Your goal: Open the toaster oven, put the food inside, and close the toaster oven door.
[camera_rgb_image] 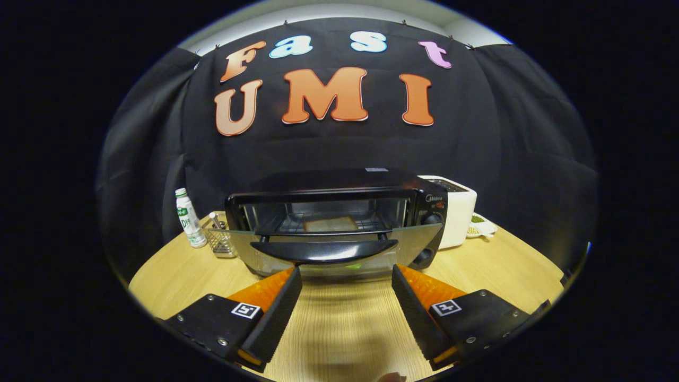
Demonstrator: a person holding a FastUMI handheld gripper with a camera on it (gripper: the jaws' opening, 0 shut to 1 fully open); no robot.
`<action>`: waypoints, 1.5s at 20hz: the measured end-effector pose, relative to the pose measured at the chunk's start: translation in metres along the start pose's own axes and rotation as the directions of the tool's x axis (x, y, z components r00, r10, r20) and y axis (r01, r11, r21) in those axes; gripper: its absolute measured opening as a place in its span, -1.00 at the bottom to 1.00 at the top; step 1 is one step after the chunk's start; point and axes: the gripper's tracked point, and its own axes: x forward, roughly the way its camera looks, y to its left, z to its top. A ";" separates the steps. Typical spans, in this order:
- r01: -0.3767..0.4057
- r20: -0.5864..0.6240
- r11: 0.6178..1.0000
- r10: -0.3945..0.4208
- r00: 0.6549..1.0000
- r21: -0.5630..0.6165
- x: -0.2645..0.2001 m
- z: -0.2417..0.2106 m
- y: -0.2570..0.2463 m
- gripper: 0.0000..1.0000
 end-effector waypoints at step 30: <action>-0.038 0.133 0.997 0.046 0.990 -0.065 -0.079 0.273 -0.015 1.00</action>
